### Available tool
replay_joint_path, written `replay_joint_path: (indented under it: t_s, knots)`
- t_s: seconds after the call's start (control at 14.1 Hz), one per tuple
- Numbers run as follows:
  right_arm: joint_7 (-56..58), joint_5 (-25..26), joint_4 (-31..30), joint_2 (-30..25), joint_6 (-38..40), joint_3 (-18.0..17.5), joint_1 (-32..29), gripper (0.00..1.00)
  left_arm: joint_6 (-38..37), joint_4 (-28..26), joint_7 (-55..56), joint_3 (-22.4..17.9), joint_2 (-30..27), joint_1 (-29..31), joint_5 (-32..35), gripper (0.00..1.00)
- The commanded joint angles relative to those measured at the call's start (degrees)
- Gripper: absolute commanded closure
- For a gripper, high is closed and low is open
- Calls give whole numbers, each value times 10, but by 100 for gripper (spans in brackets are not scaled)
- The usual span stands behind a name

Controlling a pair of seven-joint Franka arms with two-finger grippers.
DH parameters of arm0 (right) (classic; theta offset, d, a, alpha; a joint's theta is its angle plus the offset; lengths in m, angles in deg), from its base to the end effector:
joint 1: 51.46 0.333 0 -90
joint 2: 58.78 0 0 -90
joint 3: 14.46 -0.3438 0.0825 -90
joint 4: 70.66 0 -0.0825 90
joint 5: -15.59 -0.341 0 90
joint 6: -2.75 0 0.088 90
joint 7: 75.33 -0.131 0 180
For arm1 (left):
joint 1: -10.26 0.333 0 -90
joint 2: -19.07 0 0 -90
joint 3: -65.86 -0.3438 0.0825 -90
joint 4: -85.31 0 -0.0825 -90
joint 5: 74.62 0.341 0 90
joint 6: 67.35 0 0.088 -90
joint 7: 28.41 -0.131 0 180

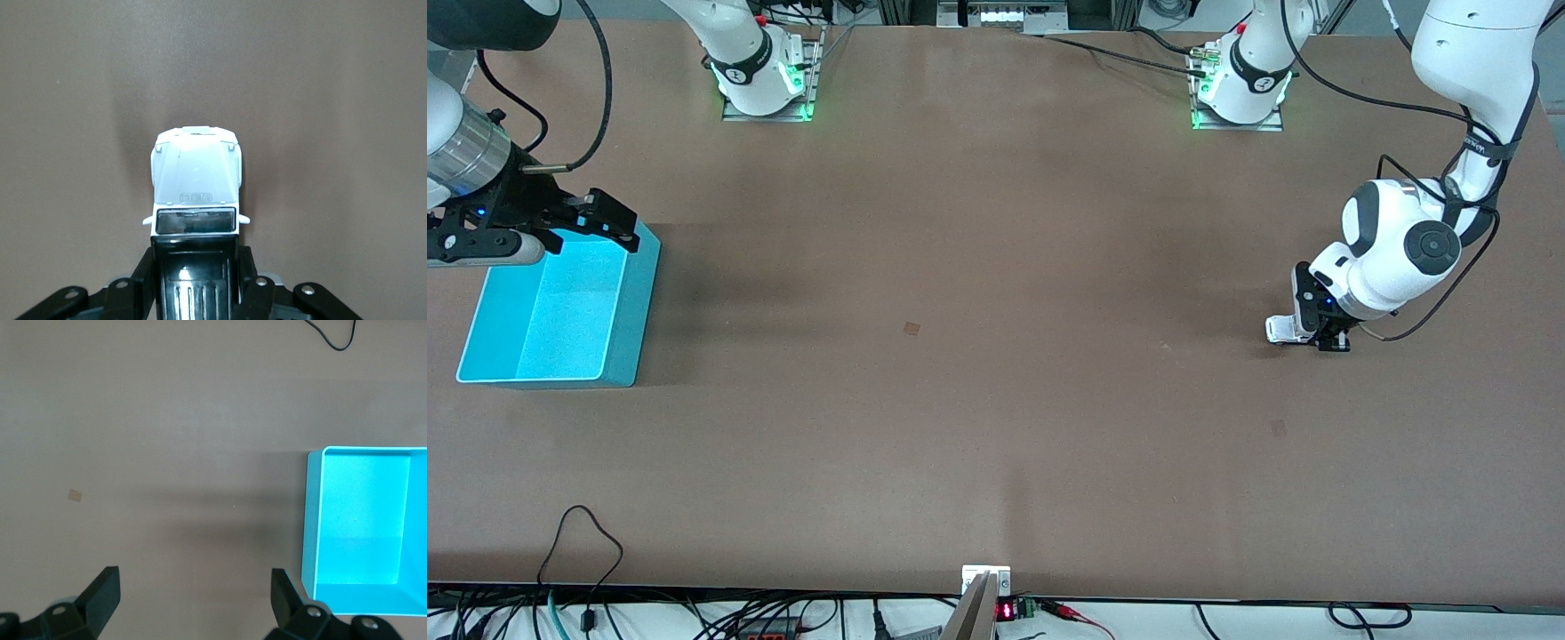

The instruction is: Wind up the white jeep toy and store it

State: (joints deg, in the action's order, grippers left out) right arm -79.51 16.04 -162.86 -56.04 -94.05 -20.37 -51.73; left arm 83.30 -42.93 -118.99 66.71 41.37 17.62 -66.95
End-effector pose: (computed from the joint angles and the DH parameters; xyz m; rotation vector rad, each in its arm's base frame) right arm 0.5354 0.0506 0.5973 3.1408 0.0410 0.0516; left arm 0.5312 0.0590 0.2326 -2.1784 2.2048 0.0675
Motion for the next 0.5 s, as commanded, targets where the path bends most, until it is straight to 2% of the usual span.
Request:
replay_joint_path:
  t_s: [0.0,0.42]
  knots:
    - [-1,-4,13,0,1,1,-3,0,3,4,-23,-1,20,11,6,87]
    - [-1,-6,14,0,-1,1,-3,0,-10,40,-104,-1,49,99,6,85]
